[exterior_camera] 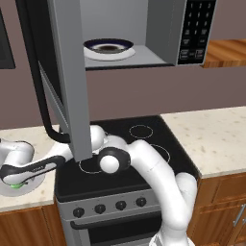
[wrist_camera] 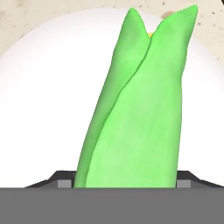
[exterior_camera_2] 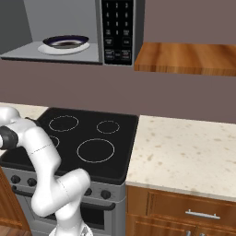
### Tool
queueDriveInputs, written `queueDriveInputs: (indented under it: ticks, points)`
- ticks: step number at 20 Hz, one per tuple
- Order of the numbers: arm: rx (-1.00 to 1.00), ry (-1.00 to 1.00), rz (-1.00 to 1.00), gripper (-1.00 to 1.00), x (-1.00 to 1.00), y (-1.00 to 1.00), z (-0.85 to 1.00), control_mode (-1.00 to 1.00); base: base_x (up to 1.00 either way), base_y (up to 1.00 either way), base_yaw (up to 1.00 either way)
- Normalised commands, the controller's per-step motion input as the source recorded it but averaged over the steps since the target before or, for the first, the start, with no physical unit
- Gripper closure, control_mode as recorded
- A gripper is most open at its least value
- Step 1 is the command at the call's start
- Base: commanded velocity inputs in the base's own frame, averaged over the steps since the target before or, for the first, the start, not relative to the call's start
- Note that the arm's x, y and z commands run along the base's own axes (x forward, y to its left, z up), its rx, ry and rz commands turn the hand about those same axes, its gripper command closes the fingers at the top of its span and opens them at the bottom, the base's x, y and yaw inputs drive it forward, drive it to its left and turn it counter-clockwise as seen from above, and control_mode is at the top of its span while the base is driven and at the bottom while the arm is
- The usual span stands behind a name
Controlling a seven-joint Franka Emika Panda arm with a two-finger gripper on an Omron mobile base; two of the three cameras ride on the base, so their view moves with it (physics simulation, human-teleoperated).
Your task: Pick the corn from the counter and place it in the microwave. Then turn on the microwave.
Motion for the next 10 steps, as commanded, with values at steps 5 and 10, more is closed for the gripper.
queueDriveInputs:
  ticks: [5,10]
  points:
    - [0.0,0.0,0.0,1.0,-0.07,0.0,0.0,-1.0,0.0,0.0,0.0]
    - [0.0,-0.03,0.0,1.0,-0.07,-0.01,0.07,-1.0,0.0,0.0,0.0]
